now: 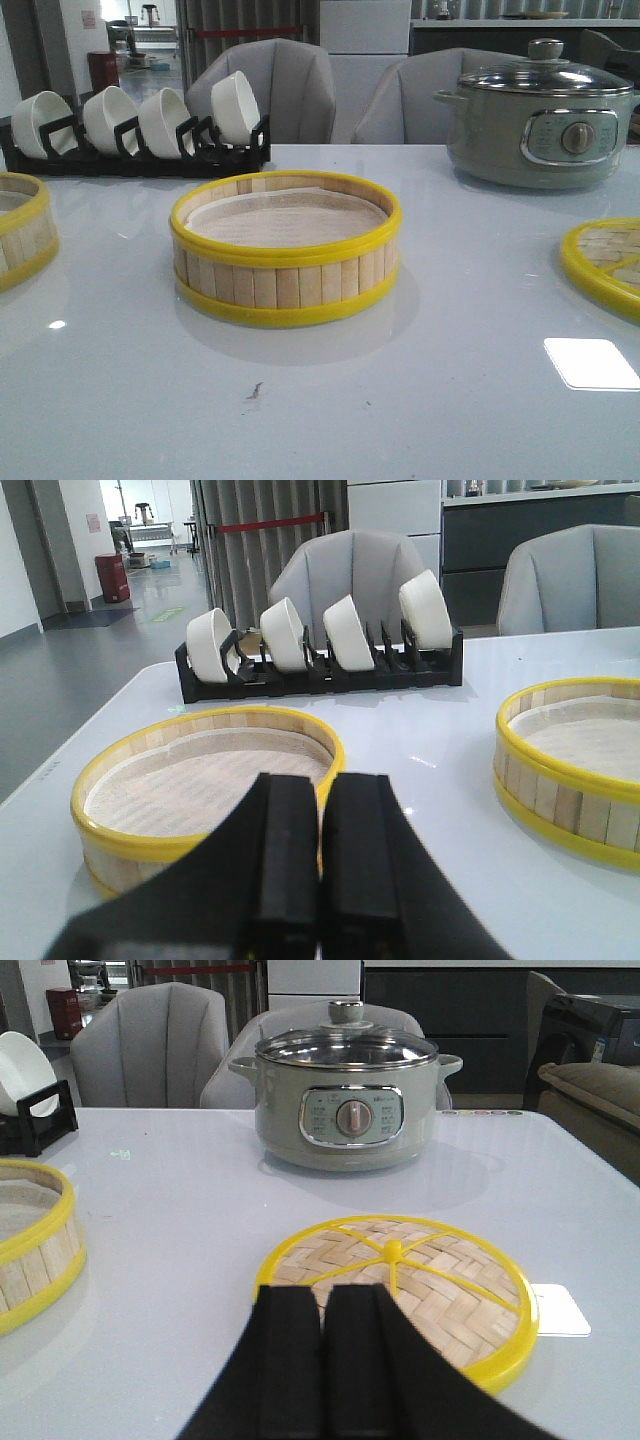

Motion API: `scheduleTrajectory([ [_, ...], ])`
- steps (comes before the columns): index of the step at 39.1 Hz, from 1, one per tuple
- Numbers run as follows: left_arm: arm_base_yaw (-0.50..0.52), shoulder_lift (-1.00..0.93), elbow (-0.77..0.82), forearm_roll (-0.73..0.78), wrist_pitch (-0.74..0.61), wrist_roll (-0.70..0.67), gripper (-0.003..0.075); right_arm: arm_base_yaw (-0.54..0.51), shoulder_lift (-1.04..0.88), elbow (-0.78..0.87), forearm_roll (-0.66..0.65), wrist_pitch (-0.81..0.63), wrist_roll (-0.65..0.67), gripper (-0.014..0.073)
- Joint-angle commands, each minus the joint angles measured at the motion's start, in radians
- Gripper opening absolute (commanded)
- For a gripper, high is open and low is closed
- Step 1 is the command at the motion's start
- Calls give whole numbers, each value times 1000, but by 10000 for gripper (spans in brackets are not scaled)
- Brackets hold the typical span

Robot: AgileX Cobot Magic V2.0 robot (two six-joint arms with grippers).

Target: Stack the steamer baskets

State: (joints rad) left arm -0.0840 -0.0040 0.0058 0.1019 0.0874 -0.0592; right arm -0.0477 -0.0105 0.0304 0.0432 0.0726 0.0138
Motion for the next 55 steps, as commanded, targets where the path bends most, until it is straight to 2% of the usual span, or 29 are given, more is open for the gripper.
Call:
scheduleTrajectory([
  [1, -2, -15, 1, 0, -87, -4, 103, -5, -21, -15, -1, -87, -9, 37],
  [20, -2, -13, -1, -1, -96, -7, 103, -5, -21, -15, -1, -87, -9, 37],
  [23, -4, -2, -23, -83, -94, -45, 103, -5, -21, -15, -1, -87, -9, 37],
  [29, -4, 121, -178, -50, -14, -43, 103, -5, -21, -15, -1, -87, -9, 37],
  [37, -4, 460, -530, -5, 36, -43, 103, -5, -21, -15, -1, -87, -9, 37],
  [43, -6, 658, -771, -16, 128, -43, 103, -5, -21, -15, -1, -87, -9, 37],
  [49, -6, 774, -893, -16, 217, -38, 103, -5, -21, -15, -1, -87, -9, 37],
  [55, -6, 816, -900, -16, 234, -36, 103, -5, -21, -15, -1, -87, -9, 37],
])
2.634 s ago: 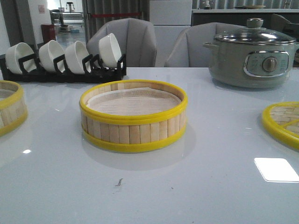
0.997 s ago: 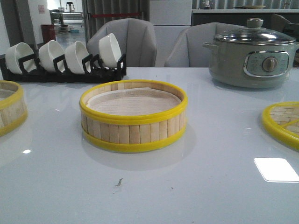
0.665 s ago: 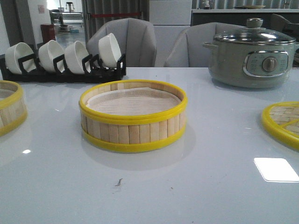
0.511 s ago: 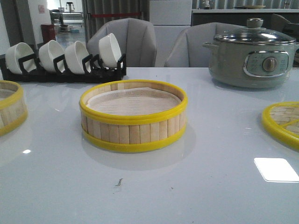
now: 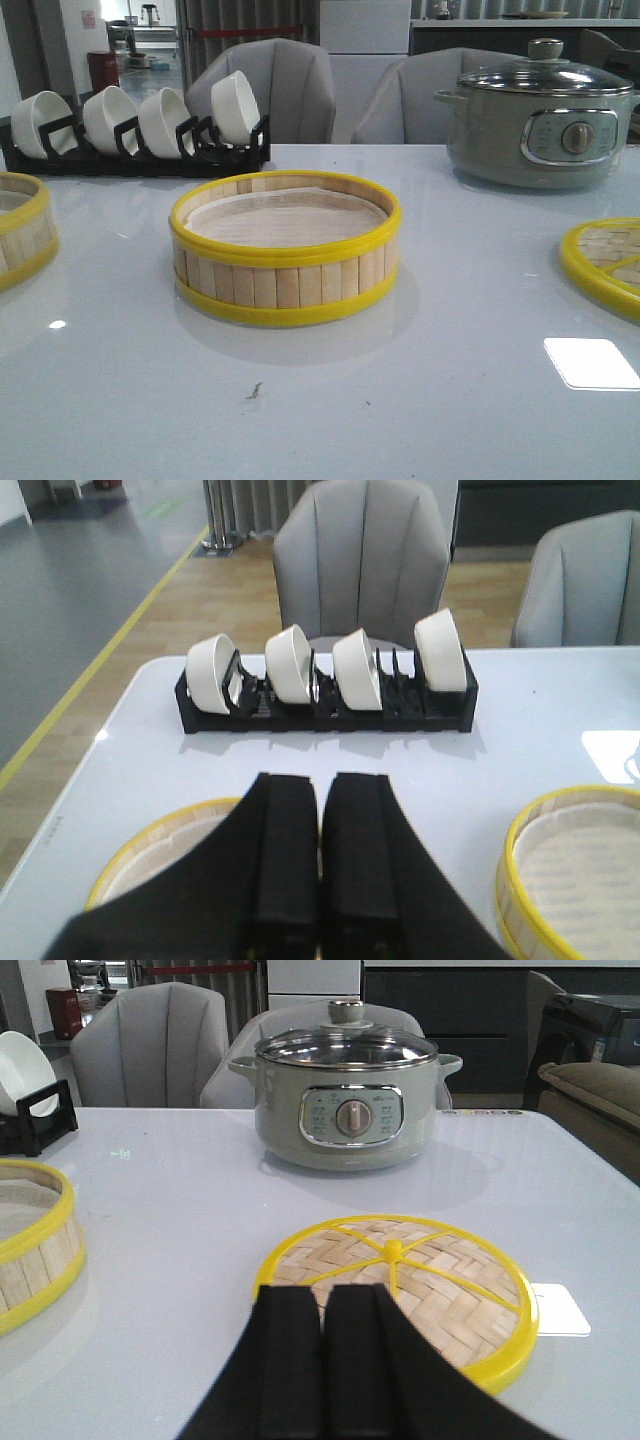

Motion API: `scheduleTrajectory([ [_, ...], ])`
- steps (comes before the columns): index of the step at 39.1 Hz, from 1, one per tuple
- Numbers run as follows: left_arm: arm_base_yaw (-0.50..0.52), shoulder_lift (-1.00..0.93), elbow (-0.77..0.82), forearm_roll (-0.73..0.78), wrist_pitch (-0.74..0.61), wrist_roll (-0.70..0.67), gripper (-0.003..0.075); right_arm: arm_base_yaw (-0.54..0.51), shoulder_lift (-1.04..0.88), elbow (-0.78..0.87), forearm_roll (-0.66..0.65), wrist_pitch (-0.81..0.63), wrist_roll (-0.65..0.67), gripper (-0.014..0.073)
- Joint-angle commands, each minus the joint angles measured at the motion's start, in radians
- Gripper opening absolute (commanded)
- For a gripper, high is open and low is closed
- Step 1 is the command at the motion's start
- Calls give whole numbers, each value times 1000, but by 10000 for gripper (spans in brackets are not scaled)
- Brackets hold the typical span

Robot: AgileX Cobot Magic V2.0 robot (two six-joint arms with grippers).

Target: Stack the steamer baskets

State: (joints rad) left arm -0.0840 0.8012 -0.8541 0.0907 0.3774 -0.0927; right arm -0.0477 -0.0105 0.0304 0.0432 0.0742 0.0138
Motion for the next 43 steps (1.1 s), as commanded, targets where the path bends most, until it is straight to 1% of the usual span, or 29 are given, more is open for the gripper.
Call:
scheduleTrajectory([
  [1, -6, 14, -40, -5, -54, -3, 103, -5, -21, -15, -1, -88, -9, 37],
  [14, -6, 72, -40, -1, -55, -3, 103, -5, -21, -15, -1, -88, -9, 37],
  [43, -6, 74, -40, -3, -68, -3, 103, -5, -21, -15, -1, -88, -9, 37],
])
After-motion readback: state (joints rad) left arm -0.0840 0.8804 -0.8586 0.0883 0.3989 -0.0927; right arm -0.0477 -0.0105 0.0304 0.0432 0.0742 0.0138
